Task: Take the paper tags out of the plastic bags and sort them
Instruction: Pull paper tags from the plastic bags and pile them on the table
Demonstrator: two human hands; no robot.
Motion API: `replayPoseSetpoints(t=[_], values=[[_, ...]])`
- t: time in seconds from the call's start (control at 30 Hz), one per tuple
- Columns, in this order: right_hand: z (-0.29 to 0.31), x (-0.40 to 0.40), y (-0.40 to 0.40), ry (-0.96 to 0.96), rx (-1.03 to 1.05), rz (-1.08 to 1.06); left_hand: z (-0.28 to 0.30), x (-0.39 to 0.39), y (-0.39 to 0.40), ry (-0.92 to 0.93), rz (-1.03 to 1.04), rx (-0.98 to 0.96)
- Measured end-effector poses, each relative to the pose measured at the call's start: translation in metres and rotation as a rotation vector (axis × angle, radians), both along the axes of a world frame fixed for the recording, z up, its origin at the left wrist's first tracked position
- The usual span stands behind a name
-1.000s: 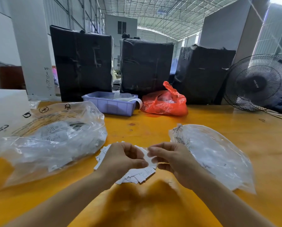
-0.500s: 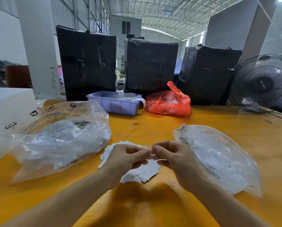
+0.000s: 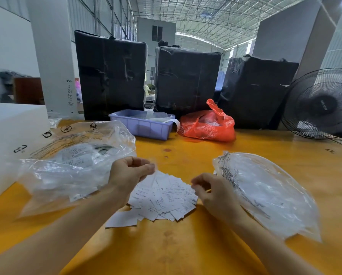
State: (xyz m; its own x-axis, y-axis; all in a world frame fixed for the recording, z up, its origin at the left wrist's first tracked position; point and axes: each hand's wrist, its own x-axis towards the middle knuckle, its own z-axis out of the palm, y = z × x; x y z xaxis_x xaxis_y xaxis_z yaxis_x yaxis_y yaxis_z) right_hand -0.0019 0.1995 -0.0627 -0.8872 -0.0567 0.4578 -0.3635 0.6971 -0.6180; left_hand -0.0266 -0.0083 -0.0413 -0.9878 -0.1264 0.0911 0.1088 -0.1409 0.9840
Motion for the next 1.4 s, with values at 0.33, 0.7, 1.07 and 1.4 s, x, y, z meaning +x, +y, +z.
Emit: replayPoseSetpoints(t=[0.33,0.7,1.07,1.4], values=[[-0.014,-0.018,0.005,-0.320,0.270,0.056,-0.014,-0.003,0.002,-0.024,-0.004,-0.097],[-0.006,-0.014,0.012,-0.343,0.030,0.065,-0.017,0.004,0.012,-0.023,-0.120,-0.201],[0.015,0.001,0.017,-0.203,-0.584,0.089,-0.013,0.014,0.021,-0.010,-0.255,-0.235],[0.023,0.014,0.001,0.076,-0.500,0.145,-0.012,0.018,0.027,-0.010,-0.239,-0.217]])
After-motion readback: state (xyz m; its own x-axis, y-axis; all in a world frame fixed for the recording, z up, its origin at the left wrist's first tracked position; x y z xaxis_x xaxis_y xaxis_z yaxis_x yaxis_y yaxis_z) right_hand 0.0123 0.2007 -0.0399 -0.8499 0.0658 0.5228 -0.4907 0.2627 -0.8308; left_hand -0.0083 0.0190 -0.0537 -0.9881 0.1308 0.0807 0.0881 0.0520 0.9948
